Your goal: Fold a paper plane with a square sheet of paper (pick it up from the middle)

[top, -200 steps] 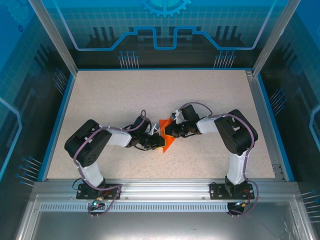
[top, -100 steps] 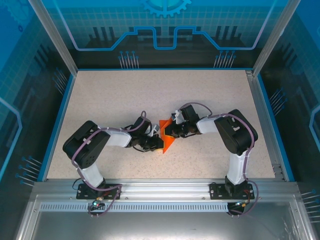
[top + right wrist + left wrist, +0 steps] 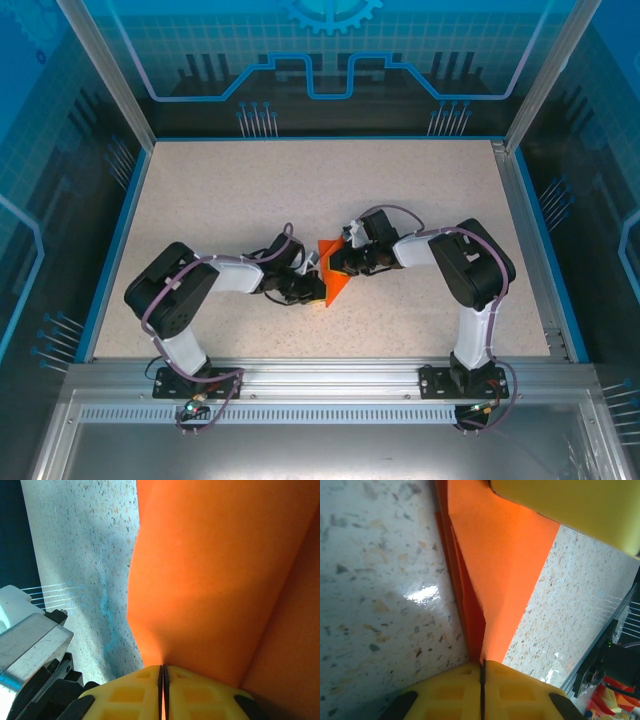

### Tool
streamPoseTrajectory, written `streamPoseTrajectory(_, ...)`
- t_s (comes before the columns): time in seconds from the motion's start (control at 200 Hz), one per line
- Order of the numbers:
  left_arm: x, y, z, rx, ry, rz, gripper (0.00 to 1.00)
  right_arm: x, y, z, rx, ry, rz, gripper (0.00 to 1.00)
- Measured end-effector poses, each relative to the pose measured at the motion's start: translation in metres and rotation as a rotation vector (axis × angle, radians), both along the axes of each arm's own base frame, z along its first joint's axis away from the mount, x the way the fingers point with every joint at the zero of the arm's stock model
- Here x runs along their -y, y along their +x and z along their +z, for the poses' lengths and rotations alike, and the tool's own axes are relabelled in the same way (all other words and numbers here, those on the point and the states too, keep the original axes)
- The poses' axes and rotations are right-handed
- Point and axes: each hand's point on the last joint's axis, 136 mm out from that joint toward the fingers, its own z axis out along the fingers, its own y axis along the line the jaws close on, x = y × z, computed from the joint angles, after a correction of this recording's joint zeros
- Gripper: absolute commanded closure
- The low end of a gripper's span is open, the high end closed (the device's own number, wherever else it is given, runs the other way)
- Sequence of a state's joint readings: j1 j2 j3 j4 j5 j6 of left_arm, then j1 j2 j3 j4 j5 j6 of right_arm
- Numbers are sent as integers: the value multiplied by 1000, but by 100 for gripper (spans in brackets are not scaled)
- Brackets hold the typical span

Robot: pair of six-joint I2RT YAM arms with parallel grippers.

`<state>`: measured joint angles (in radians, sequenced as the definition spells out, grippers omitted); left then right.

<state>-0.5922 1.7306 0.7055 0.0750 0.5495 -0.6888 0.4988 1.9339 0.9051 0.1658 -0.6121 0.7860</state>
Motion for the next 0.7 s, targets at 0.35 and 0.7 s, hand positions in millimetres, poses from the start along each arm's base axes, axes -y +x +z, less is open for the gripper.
streamPoseTrajectory(0.35, 4, -2, 0, 14, 18, -48, 97, 0, 0, 0, -1, 0, 1, 88)
streamPoseTrajectory(0.7, 7, -5, 0, 15, 4, -72, 91, 0, 0, -1, -1, -1, 0, 88)
